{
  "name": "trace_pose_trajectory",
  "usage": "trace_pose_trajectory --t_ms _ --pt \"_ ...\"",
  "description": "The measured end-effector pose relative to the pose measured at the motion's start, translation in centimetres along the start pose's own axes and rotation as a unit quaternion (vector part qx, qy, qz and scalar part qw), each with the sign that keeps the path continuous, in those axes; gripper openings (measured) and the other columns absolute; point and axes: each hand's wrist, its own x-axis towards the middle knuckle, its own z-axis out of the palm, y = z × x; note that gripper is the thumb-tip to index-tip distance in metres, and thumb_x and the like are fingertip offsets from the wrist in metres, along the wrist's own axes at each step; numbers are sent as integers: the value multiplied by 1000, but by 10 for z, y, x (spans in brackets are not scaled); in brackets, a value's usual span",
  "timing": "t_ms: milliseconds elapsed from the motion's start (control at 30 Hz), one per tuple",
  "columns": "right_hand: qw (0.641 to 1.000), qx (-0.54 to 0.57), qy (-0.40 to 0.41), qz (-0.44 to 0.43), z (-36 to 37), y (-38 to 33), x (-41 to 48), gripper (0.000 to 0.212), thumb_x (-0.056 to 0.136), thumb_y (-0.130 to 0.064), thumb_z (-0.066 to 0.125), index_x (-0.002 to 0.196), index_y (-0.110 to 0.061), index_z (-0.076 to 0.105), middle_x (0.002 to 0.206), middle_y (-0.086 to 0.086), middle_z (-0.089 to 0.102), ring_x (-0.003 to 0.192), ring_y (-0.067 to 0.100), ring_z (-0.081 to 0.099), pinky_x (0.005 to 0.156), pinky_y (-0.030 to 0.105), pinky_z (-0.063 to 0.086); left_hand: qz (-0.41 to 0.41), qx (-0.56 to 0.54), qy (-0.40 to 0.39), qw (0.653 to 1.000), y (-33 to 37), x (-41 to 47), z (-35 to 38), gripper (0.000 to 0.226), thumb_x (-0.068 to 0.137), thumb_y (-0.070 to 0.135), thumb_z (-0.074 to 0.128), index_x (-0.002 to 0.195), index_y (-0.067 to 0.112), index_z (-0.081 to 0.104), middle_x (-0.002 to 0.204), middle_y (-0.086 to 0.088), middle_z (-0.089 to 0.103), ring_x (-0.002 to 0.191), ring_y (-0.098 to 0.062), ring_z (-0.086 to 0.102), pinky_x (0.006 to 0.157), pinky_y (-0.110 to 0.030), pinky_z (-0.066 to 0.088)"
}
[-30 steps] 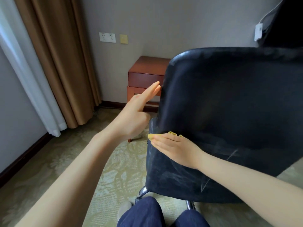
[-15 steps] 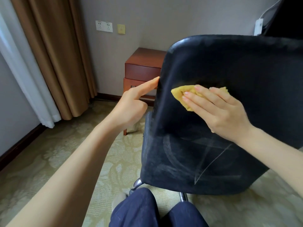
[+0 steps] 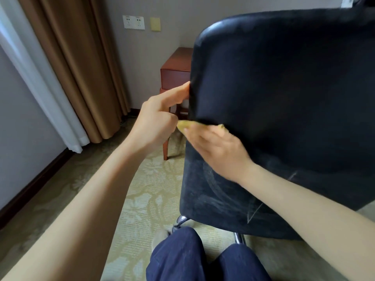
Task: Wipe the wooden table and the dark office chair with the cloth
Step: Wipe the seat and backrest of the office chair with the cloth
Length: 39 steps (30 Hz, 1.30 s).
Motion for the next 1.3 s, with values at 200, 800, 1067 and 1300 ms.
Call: trace_pose_trajectory --t_ms 200,800,1067,1300 --pt "990 96 -93 39 23 -35 -36 43 82 -4 68 124 -12 64 132 -3 59 122 13 55 101 24 42 -19 31 -21 999 2 3 -2 98 62 -20 33 140 39 42 134 16 53 131 -10 40 97 -21 37" --pt "996 -68 5 -49 -69 76 -72 39 89 13 55 121 -8 65 125 2 63 119 23 55 100 36 44 3 -13 9 1000 -7 -6 11 96 68 -20 33 141 41 39 143 19 43 135 -6 34 93 -5 22" --pt "980 -64 184 32 -63 78 -9 37 82 5 70 116 -10 69 121 0 65 118 20 53 86 36 54 11 -45 36 998 -9 -7 20 98 64 -20 36 139 43 41 136 24 49 131 -7 39 95 -8 27" --pt "989 -21 143 33 -16 41 -36 39 83 7 66 118 -12 68 125 -4 61 118 14 53 90 31 52 29 -53 63 996 -9 -8 29 97 62 -18 38 137 44 43 122 44 45 123 6 43 84 0 32"
